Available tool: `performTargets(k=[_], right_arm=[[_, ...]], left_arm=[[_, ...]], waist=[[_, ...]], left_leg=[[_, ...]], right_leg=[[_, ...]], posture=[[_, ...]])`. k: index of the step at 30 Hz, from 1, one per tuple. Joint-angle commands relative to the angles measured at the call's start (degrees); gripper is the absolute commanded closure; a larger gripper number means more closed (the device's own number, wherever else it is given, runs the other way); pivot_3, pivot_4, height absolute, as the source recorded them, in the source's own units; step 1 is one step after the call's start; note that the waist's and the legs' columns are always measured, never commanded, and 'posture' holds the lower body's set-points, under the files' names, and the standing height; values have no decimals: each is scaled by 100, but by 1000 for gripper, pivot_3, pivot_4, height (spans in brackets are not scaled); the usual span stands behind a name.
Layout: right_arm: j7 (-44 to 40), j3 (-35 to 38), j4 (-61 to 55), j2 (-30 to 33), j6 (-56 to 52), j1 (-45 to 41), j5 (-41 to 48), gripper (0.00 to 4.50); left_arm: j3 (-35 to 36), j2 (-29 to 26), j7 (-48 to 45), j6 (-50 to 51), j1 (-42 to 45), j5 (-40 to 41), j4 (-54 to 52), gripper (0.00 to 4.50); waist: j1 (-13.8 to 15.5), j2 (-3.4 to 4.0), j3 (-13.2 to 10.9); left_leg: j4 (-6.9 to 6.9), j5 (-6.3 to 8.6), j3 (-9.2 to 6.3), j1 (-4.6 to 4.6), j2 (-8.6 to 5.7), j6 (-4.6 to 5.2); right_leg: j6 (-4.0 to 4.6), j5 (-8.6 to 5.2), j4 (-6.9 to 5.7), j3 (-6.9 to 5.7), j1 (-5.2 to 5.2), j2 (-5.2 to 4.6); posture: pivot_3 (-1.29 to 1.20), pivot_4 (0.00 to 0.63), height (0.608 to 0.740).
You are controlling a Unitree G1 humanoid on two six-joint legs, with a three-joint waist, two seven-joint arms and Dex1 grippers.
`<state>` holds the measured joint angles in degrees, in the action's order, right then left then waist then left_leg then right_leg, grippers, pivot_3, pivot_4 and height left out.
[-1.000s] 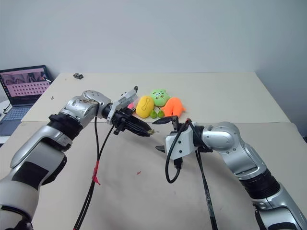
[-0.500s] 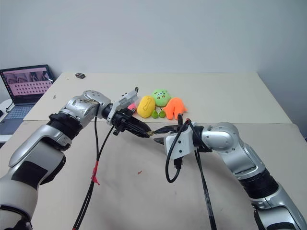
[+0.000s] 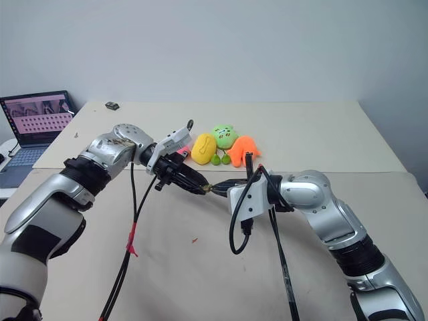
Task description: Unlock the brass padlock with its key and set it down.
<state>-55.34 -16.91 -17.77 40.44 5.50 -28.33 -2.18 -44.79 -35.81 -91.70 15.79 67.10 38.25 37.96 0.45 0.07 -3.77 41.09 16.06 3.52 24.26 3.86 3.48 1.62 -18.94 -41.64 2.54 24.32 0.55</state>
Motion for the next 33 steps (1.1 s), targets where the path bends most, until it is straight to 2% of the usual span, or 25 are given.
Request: performTargets(k=[1,3,9,11,15,19,23,27,33], right_arm=[[23,391,-420,-195,-1459,-244,782,4454],[97,468,-601,-302,-2510,-335,1174,4454],[349,550,-750,-356,-4007,-677,1416,4454],[319,383,-739,-180,-3679,-764,1080,4454],[258,74,-582,139,-2114,-800,303,4454],[293,37,-390,219,-1124,-777,-33,3387],[336,45,-247,215,-518,-783,-314,1958],[336,102,-165,249,-27,-744,-550,1958],[329,204,-201,277,198,-608,-579,1958]], left_arm=[[136,3,-80,-355,35,-165,-371,3714],[146,-21,-80,-540,15,-286,-545,3714],[386,92,-80,-662,-96,-564,-720,3714],[487,174,-80,-590,-150,-632,-667,3714],[568,228,-80,-440,-246,-618,-583,3714],[866,294,-80,204,-168,-167,-475,3714],[951,206,-80,624,-65,213,-378,3714],[876,-63,-80,1025,-74,961,-689,3714],[533,-163,-80,982,84,1201,-684,3714]], waist=[[5,0,0],[-1,-2,-1],[12,0,0],[12,0,0],[15,0,0],[9,-1,-1],[-9,-1,-1],[-22,-2,-2],[-7,-2,-2]], left_leg=[[1,0,0,0,0,0],[2,0,-1,1,1,-1],[-2,0,-3,-2,1,0],[-3,3,-2,0,0,5],[-9,9,-2,-1,-3,15],[-10,10,-1,2,-3,18],[-10,7,-1,-2,-1,12],[-9,5,-2,-2,2,9],[-3,1,-2,-1,1,3]], right_leg=[[0,0,0,0,0,0],[1,0,0,0,0,0],[2,0,-1,0,-1,-3],[2,0,1,-1,0,-2],[0,-1,6,-2,-1,-2],[0,-1,10,-1,2,-1],[0,-1,3,-1,3,0],[0,-1,-3,-2,5,3],[0,-1,-7,-2,5,0]], posture=[[0,150,640],[0,150,640],[0,150,640],[0,150,640],[0,150,640],[0,150,640],[0,150,640],[0,150,640],[0,150,640]])
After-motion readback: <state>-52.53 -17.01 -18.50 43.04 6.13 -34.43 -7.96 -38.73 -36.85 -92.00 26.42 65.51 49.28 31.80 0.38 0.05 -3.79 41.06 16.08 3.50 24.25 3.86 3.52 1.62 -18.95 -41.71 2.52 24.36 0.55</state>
